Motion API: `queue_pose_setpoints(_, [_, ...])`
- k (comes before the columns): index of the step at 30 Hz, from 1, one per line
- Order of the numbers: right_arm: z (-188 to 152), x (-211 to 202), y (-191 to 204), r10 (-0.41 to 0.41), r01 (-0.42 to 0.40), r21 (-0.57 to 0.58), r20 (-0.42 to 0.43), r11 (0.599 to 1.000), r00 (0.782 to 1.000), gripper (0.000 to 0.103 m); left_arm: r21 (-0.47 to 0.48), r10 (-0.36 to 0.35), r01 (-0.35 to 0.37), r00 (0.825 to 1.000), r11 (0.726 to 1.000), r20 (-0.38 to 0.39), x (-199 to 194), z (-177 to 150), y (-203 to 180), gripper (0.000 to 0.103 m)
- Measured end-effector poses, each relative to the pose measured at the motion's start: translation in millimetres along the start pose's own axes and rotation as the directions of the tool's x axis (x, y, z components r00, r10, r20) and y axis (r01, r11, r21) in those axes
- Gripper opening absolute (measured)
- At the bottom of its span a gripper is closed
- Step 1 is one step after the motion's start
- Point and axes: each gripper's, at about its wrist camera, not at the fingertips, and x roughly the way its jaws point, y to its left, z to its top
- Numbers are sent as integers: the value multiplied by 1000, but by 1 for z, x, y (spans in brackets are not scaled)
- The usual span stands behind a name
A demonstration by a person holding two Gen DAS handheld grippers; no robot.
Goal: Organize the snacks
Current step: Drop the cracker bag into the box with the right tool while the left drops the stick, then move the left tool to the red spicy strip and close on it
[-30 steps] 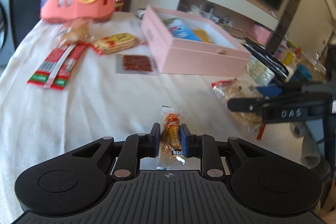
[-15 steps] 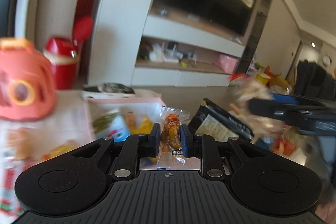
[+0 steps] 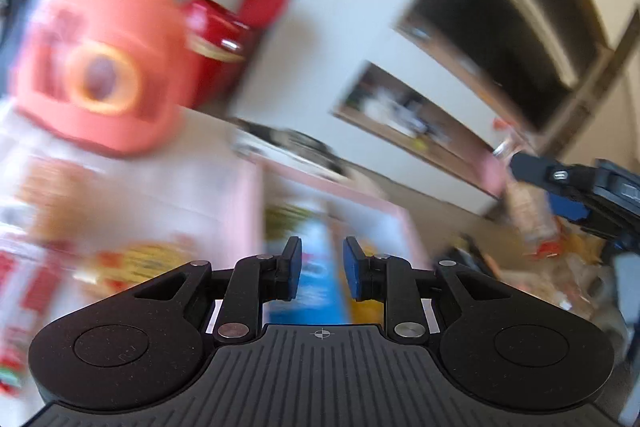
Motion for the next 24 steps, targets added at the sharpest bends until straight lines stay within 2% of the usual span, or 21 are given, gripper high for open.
queue_pose_setpoints(3, [12, 49, -2, 38, -32, 45, -146, 998, 989, 85, 36, 62, -64, 997, 997, 49, -26, -2, 36, 26])
queue_pose_setpoints(4, [11, 55, -4, 44, -34, 63, -163, 997, 986, 85, 37, 93, -95, 994, 995, 58, -32, -3, 49, 26])
queue_pose_setpoints(6, [3, 58, -4, 51, -40, 65, -167, 997, 985, 85, 24, 120, -121, 992, 992, 27, -32, -1, 73, 26])
queue_pose_setpoints(8, [-9, 58, -2, 38, -27, 66, -179, 997, 983, 85, 2, 102, -102, 994, 995, -37, -20, 3, 91, 26])
queue_pose_setpoints(11, [-32, 51, 13, 70, -61, 46, -224, 997, 972, 85, 35, 75, -73, 995, 997, -69, -7, 2, 95, 26])
queue_pose_setpoints(14, [-61, 32, 36, 106, -117, -29, -255, 993, 961, 85, 116, 84, -80, 996, 990, -28, 7, 3, 80, 26])
queue_pose_setpoints(16, [-76, 20, 51, 126, -152, -79, -269, 985, 955, 85, 202, 106, -102, 994, 974, -7, 24, 9, 68, 26])
queue_pose_setpoints(19, [-97, 4, 73, 166, -208, -128, -282, 970, 945, 85, 266, 186, -157, 978, 951, -89, 57, 13, 61, 26])
queue_pose_setpoints(21, [-111, -6, 84, 184, -237, -165, -285, 957, 941, 85, 272, 180, -136, 973, 953, -143, 67, 9, 63, 26])
queue_pose_setpoints(24, [-132, -11, 98, 180, -254, -229, -298, 940, 937, 85, 274, 120, -73, 980, 959, -161, 61, -2, 68, 26])
